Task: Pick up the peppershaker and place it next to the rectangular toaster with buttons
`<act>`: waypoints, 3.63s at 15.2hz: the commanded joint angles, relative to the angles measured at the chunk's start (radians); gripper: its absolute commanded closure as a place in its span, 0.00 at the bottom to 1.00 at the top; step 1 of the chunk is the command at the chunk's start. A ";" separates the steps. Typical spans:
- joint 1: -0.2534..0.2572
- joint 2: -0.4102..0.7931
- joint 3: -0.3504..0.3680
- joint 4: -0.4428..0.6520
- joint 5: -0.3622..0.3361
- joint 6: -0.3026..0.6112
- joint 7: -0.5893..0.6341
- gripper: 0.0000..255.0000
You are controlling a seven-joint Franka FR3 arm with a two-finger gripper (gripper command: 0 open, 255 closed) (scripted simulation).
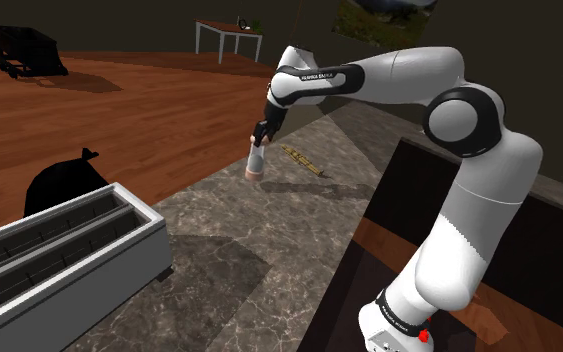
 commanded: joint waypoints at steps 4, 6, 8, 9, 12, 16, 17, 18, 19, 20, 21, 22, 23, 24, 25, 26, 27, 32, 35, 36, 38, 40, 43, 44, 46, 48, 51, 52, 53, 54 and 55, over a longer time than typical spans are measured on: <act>0.000 -0.018 -0.001 0.045 -0.005 -0.063 0.004 1.00; 0.000 -0.023 -0.002 0.066 -0.006 -0.088 0.006 1.00; 0.000 -0.027 -0.002 0.087 -0.007 -0.114 0.008 1.00; 0.000 -0.029 -0.002 0.098 -0.008 -0.127 0.008 1.00; 0.000 -0.033 -0.003 0.133 -0.009 -0.166 0.011 1.00; -0.001 -0.035 -0.003 0.184 -0.011 -0.219 0.013 1.00; -0.001 -0.035 -0.003 0.197 -0.011 -0.232 0.014 1.00; -0.001 -0.035 -0.003 0.211 -0.011 -0.246 0.014 1.00; -0.001 -0.034 -0.003 0.225 -0.011 -0.259 0.015 1.00; -0.002 -0.034 -0.004 0.240 -0.012 -0.273 0.015 1.00; -0.002 -0.033 -0.004 0.254 -0.012 -0.287 0.016 1.00; -0.002 -0.031 -0.004 0.270 -0.012 -0.301 0.016 1.00; -0.003 -0.030 -0.004 0.285 -0.012 -0.315 0.017 1.00; -0.003 -0.028 -0.004 0.301 -0.012 -0.329 0.017 1.00; -0.003 -0.026 -0.004 0.318 -0.011 -0.343 0.018 1.00; -0.004 -0.024 -0.004 0.334 -0.011 -0.358 0.018 1.00; -0.004 -0.021 -0.005 0.352 -0.011 -0.372 0.018 1.00; -0.007 -0.002 -0.005 0.445 -0.009 -0.447 0.020 1.00; -0.009 0.013 -0.006 0.509 -0.007 -0.495 0.021 1.00; -0.010 0.020 -0.006 0.531 -0.007 -0.511 0.021 1.00; -0.012 0.033 -0.006 0.579 -0.005 -0.545 0.022 1.00; -0.014 0.050 -0.007 0.630 -0.003 -0.581 0.022 1.00; 0.001 0.029 -0.001 0.620 -0.009 -0.591 0.042 1.00; 0.017 -0.002 0.006 0.577 -0.017 -0.577 0.062 1.00; 0.046 -0.058 0.021 0.501 -0.032 -0.555 0.104 1.00; 0.073 -0.107 0.040 0.436 -0.045 -0.538 0.146 1.00; 0.110 -0.171 0.070 0.355 -0.061 -0.519 0.213 1.00; 0.122 -0.190 0.080 0.331 -0.066 -0.514 0.235 1.00; 0.134 -0.207 0.092 0.310 -0.070 -0.510 0.258 1.00; 0.145 -0.223 0.103 0.290 -0.074 -0.507 0.280 1.00; 0.156 -0.239 0.115 0.272 -0.077 -0.504 0.303 1.00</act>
